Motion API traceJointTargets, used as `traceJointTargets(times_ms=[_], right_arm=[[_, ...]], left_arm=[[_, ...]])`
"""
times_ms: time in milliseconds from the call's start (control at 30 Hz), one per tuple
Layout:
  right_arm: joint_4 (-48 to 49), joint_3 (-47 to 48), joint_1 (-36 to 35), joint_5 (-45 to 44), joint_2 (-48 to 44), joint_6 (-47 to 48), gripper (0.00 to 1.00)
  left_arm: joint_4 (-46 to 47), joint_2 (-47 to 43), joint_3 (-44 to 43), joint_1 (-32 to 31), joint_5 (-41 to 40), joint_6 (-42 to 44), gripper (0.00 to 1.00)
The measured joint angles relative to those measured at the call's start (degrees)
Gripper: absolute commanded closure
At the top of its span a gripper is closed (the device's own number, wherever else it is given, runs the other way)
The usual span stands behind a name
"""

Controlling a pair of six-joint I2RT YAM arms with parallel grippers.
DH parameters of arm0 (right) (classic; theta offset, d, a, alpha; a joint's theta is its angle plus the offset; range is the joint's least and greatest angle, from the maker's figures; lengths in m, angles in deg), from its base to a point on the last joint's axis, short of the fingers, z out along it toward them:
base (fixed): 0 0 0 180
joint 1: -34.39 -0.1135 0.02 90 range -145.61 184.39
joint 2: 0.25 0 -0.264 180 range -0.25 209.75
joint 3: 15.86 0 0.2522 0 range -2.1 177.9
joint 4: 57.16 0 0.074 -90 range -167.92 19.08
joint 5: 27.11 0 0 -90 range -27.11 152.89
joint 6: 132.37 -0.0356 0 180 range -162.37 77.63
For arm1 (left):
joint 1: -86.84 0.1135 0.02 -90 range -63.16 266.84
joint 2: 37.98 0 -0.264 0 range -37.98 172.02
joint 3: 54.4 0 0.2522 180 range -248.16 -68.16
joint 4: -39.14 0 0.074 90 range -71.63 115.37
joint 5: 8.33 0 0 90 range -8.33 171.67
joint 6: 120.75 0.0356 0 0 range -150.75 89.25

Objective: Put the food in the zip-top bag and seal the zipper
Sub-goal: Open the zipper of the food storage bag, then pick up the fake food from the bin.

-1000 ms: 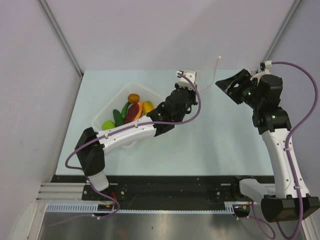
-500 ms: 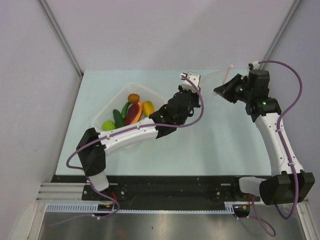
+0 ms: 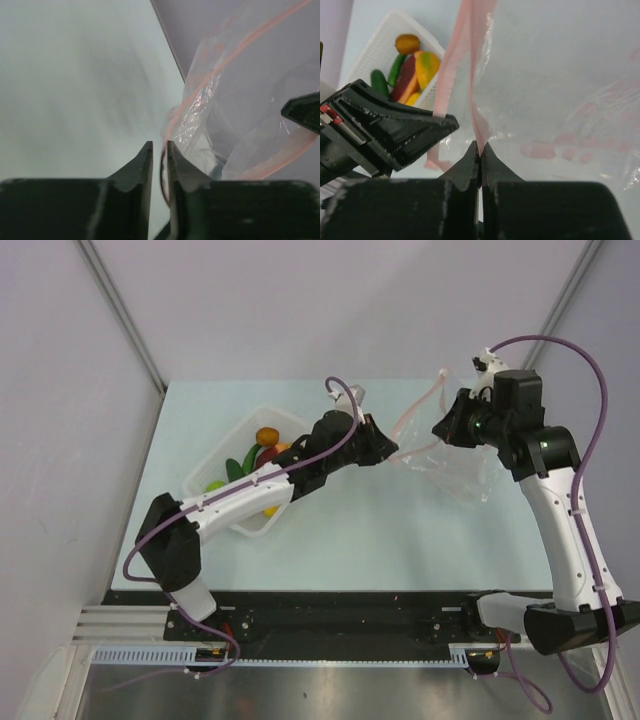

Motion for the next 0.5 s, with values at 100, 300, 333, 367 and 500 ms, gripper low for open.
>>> traceJointTargets(times_ms=[100, 300, 333, 367, 500], right_arm=[[-0.98, -0.42, -1.05, 0.11, 2.69, 3.32, 1.0], [1.6, -5.29, -3.96, 2.62, 10.51, 6.82, 1.0], [2.23, -6.38, -4.37, 3.39, 11.21, 7.13, 1.0], [2.93, -7.5, -4.76, 4.26, 11.74, 7.23, 1.0], [5.95, -9.6, -5.64, 7.76, 12.15, 7.21, 1.0]], left_arm=[[-2.64, -0.98, 3.58, 0.61, 4.15, -2.62, 0.48], [-9.64, -7.02, 11.61, 7.76, 11.58, 0.81, 0.15], [-10.36, -8.81, 13.05, 9.81, 12.24, 2.19, 0.11], [-11.39, -11.32, 14.8, 12.87, 13.09, 4.74, 0.09], [-16.65, -18.91, 16.15, 26.4, 14.91, 18.29, 0.07]])
